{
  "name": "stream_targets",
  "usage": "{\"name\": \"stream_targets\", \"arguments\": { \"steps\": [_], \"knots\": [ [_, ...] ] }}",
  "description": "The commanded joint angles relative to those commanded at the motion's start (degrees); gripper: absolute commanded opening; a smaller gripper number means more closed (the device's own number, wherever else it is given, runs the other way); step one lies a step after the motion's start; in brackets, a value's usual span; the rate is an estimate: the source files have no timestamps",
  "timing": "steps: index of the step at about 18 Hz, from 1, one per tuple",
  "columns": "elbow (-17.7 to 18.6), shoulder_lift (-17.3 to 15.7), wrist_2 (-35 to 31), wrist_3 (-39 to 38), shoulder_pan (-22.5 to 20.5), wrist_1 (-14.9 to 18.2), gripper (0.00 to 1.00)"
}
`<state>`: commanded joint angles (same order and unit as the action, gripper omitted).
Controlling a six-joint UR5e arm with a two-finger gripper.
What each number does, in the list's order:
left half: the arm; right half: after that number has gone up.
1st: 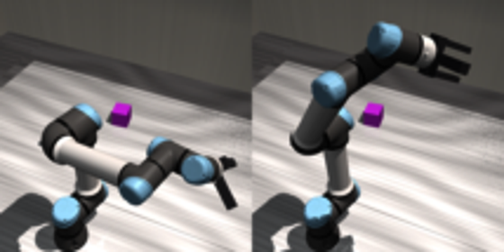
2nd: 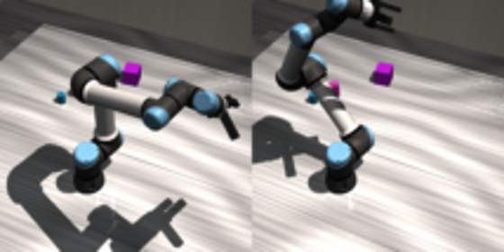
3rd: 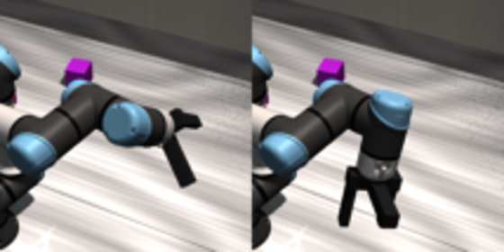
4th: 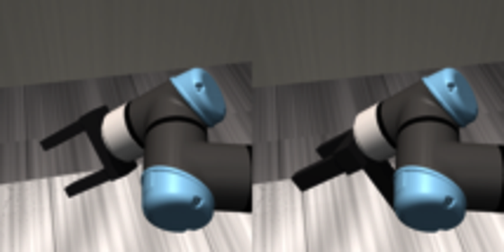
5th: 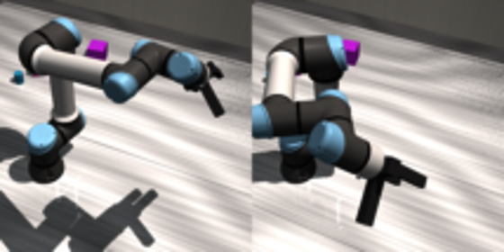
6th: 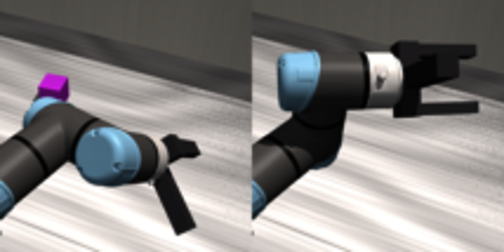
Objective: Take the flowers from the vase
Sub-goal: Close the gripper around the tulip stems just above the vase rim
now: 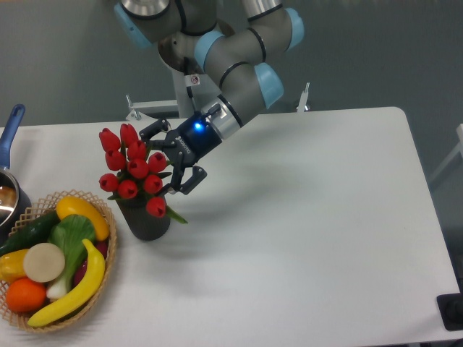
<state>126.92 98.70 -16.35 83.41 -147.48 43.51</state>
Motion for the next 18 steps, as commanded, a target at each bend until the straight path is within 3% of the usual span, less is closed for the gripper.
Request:
{"name": "stream_targets", "arguments": {
  "steps": [4, 6, 13, 15, 18],
  "knots": [
    [-1.2, 1.1, -0.2, -0.4, 1.0, 0.1, 0.89],
    [-1.3, 1.8, -0.2, -0.4, 1.3, 0.1, 0.78],
    [-1.8, 1.8, -0.3, -0.4, 1.2, 0.1, 0.13],
    [-2.5, 1.8, -0.3, -0.4, 1.2, 0.1, 0.04],
    [-3.1, 1.8, -0.3, -0.6, 1.1, 0.1, 0.02]
  ]
}}
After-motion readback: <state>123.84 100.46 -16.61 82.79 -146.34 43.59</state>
